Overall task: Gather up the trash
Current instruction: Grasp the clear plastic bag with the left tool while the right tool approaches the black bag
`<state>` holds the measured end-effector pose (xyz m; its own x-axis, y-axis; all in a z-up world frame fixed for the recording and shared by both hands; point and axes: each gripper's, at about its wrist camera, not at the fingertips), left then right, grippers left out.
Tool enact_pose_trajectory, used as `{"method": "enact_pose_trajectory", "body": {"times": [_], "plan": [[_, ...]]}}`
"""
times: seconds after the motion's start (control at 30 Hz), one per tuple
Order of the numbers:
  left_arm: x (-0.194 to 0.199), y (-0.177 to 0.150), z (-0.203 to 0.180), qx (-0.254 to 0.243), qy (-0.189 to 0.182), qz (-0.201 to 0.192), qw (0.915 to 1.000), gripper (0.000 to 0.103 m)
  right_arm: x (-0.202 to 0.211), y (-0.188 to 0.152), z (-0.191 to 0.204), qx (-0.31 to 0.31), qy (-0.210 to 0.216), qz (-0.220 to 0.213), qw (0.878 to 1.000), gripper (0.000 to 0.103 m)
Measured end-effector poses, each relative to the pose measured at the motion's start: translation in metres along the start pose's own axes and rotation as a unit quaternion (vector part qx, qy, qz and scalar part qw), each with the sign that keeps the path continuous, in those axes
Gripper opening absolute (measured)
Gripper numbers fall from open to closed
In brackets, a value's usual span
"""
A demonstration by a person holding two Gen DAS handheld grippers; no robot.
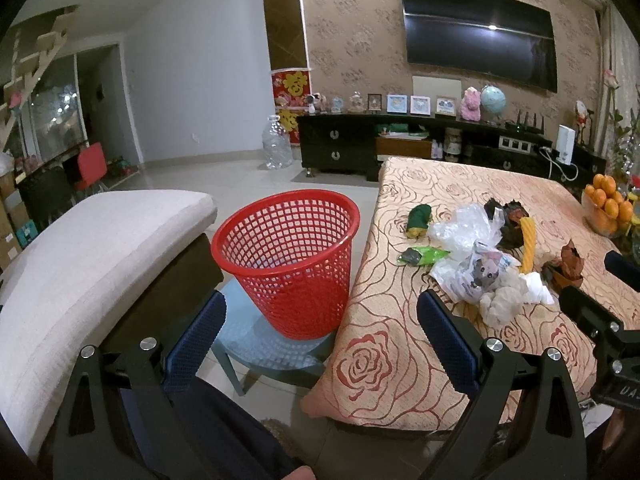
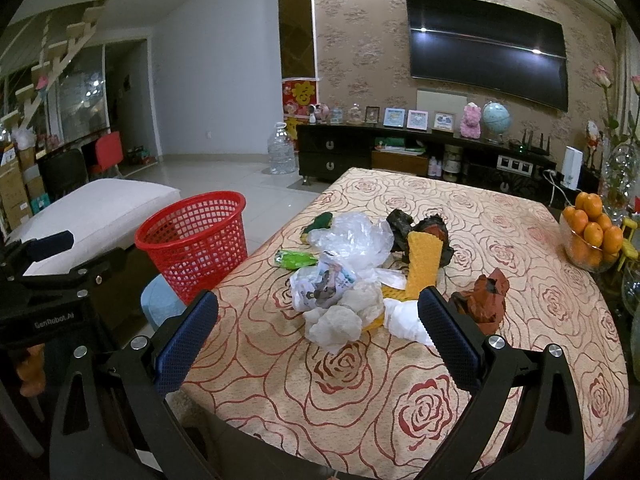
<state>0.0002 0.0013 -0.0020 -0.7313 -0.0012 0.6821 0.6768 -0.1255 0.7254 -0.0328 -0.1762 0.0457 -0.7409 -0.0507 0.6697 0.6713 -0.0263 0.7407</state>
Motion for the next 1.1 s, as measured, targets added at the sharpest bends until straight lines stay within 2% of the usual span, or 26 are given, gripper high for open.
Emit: {"method": "enact_pose_trajectory", "body": {"times": [0.23,0.57,0.9,1.1], "plan": [[-0.007,-0.004,0.004,-0.003,-0.008,0.009,0.9999,0.093,0.001,0.003,-0.013,-0.020,-0.017,0.005,1.000,0.097],[-0.046,0.009,-0.010,-0.025,-0.038,0.042,0.9981,0.093,-0.015,-0.003,-0.041,-0.061,-0.045,0.033,0.997,0.097],[-0.086,0.061,-0.055,-0.077,-0.087,0.044,0.9923,0.093,-0.027,-0.011,-0.069,-0.098,-0.065,0.047,0.992,0.097],[-0.116,0.096,-0.104,-0.128,-0.129,0.054,0.9819,0.093,-0.034,-0.015,-0.085,-0.126,-0.063,0.062,0.988,0.097]]}}
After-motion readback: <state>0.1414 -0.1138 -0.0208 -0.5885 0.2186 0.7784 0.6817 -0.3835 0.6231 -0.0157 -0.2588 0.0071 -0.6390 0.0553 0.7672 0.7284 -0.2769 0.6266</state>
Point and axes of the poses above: each gripper's, at about its wrist camera, not at the fingertips, and x roughly against the way its jaws point, z to its left, y to its top, and after that the axes turned 11 degrees about z, right-handed
